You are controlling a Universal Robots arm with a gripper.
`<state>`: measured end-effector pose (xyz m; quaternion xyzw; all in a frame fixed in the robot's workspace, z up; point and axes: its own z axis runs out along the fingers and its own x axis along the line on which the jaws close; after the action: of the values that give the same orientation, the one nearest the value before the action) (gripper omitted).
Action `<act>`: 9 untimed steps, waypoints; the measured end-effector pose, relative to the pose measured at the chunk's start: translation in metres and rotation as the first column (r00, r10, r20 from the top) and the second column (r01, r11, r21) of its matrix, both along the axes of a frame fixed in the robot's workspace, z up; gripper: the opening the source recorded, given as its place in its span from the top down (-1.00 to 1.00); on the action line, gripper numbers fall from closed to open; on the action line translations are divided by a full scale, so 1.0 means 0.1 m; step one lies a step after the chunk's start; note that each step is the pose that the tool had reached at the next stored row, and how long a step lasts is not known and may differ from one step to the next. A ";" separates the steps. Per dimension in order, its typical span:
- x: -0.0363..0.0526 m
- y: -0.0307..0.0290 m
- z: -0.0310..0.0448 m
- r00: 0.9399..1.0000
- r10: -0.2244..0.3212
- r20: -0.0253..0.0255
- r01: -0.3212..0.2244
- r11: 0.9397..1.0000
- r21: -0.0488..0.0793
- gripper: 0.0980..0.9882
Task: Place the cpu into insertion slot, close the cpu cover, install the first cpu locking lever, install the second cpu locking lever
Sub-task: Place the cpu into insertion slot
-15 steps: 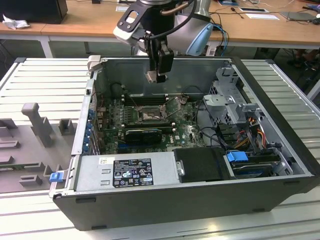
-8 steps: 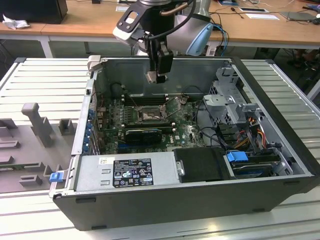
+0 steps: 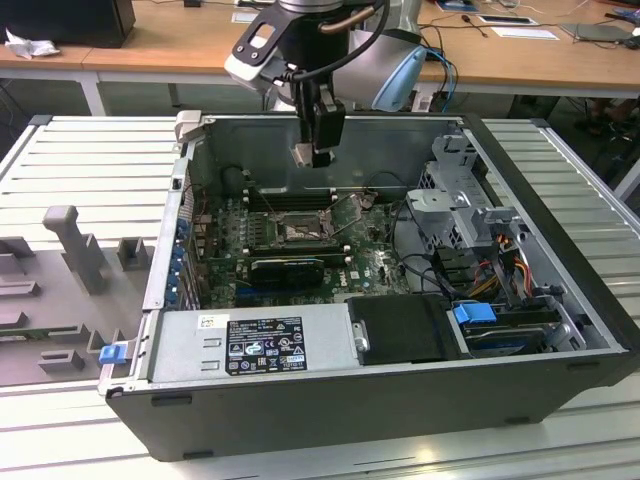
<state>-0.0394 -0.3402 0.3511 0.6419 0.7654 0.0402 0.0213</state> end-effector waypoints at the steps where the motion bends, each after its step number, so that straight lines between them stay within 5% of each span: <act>1: 0.000 0.000 -0.002 1.000 -0.003 0.000 0.003 1.000 0.000 0.03; 9: 0.000 0.000 -0.027 1.000 -0.029 0.000 0.029 1.000 0.000 0.03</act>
<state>-0.0394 -0.3402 0.3484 0.6528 0.7562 0.0399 0.0217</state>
